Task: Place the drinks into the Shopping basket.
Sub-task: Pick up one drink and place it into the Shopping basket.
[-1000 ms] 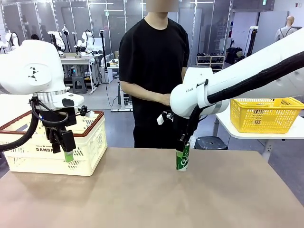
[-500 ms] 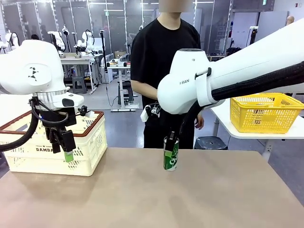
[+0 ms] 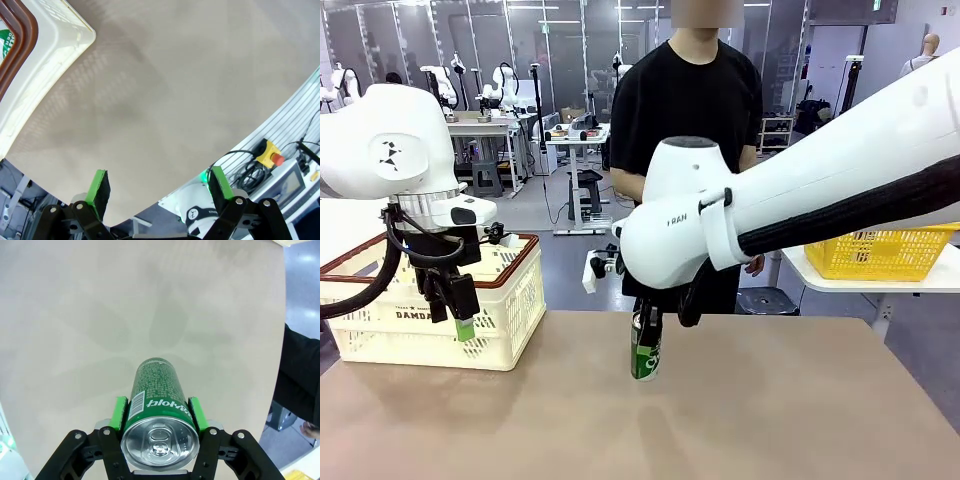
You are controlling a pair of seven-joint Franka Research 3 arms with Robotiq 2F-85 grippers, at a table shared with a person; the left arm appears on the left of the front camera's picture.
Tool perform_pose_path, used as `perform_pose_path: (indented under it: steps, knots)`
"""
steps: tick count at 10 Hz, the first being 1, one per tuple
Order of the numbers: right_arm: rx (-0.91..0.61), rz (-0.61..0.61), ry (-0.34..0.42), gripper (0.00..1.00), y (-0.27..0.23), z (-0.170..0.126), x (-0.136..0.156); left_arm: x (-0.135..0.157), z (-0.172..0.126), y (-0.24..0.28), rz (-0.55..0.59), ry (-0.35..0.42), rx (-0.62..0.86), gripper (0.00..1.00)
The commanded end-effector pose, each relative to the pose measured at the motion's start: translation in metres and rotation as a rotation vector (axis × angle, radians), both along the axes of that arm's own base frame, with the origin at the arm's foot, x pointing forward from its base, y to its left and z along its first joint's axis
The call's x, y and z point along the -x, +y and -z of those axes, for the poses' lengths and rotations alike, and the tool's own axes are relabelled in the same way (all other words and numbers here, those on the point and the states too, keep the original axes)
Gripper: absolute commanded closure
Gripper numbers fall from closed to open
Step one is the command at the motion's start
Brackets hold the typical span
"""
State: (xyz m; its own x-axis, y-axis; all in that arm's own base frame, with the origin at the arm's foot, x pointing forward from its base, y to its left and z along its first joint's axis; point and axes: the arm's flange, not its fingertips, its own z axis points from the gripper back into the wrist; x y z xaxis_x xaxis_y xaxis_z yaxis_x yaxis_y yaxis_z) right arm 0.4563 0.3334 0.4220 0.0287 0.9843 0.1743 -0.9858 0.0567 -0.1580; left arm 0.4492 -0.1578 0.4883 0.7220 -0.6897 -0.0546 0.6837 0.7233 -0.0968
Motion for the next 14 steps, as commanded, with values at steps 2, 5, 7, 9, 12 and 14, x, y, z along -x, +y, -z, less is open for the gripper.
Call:
perform_pose_path:
  steps: [2, 5, 7, 9, 12, 14]
  knots:
    - [-0.041, -0.06, 0.006, 0.68, 0.012, 0.022, -0.019, 0.001, -0.002, 0.001, -0.002, -0.004, 0.002, 0.0]
    - [-0.032, -0.069, 0.076, 0.68, 0.024, 0.036, -0.03, 0.001, -0.002, 0.001, -0.002, -0.004, 0.002, 0.0]
    - [-0.022, -0.068, 0.104, 0.68, 0.028, 0.04, -0.033, 0.001, -0.002, 0.001, -0.002, -0.004, 0.002, 0.0]
    - [-0.001, -0.059, 0.126, 0.68, 0.029, 0.042, -0.034, 0.001, -0.002, 0.001, -0.002, -0.004, 0.002, 0.0]
    - [0.02, -0.059, 0.129, 0.68, 0.031, 0.043, -0.037, 0.001, -0.002, 0.001, -0.002, -0.004, 0.002, 0.0]
    - [0.029, -0.061, 0.136, 0.38, 0.032, 0.041, -0.037, 0.001, -0.002, 0.001, -0.002, -0.004, 0.002, 0.0]
